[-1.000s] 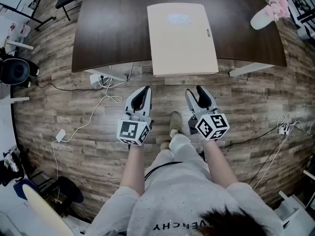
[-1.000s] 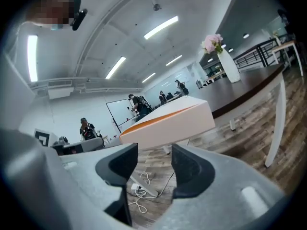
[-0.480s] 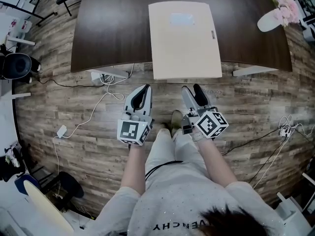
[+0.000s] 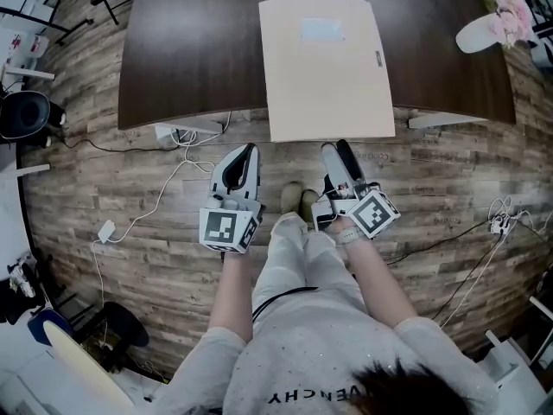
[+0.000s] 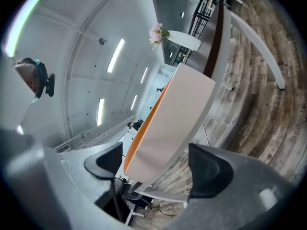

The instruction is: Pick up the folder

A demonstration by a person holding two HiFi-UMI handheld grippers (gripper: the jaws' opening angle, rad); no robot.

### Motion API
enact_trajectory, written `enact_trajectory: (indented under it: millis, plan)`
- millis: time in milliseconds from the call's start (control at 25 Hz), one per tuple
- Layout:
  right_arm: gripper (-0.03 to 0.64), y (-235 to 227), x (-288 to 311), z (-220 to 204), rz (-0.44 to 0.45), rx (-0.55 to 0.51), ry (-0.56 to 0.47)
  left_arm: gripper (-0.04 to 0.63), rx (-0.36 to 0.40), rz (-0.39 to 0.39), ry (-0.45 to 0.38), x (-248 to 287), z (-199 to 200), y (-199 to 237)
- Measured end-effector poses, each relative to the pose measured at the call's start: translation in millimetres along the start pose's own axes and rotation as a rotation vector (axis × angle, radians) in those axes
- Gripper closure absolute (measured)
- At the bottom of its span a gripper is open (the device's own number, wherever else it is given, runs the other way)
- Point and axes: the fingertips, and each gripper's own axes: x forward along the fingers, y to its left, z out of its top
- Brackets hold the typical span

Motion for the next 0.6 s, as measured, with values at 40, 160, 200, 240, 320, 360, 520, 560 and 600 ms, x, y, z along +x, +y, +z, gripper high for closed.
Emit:
enact_trajectory:
  millis: [40, 160, 200, 240, 320, 360, 520, 560, 600]
  plan:
    - [0.201, 2, 3, 1, 0.017, 0.004, -0.006, 0.597, 0.000, 0.000, -0.001, 1, -1, 3]
    - [0.199, 0, 10, 4, 0.026, 0.031, -0.032, 0.597, 0.002, 0.000, -0.006, 4, -3, 13]
    - [0.199, -1, 11, 4, 0.025, 0.046, -0.041, 0.597, -0.001, 0.003, -0.007, 4, -4, 16]
    - [0.199, -1, 13, 4, 0.026, 0.059, -0.048, 0.597, -0.003, 0.007, -0.007, 4, -4, 20]
    - [0.199, 0, 18, 4, 0.037, 0.082, -0.056, 0.597, -0.006, 0.017, -0.008, 4, -3, 27]
    - [0.199, 1, 20, 4, 0.042, 0.092, -0.060, 0.597, -0.008, 0.021, -0.009, 4, -3, 29]
    - [0.199, 0, 27, 8, 0.052, 0.130, -0.096, 0.597, -0.012, 0.020, -0.008, 6, -4, 36]
    - [0.199, 0, 29, 9, 0.052, 0.137, -0.104, 0.597, -0.013, 0.018, -0.008, 6, -4, 38]
    - [0.199, -1, 31, 10, 0.053, 0.143, -0.112, 0.597, -0.015, 0.016, -0.008, 7, -4, 39]
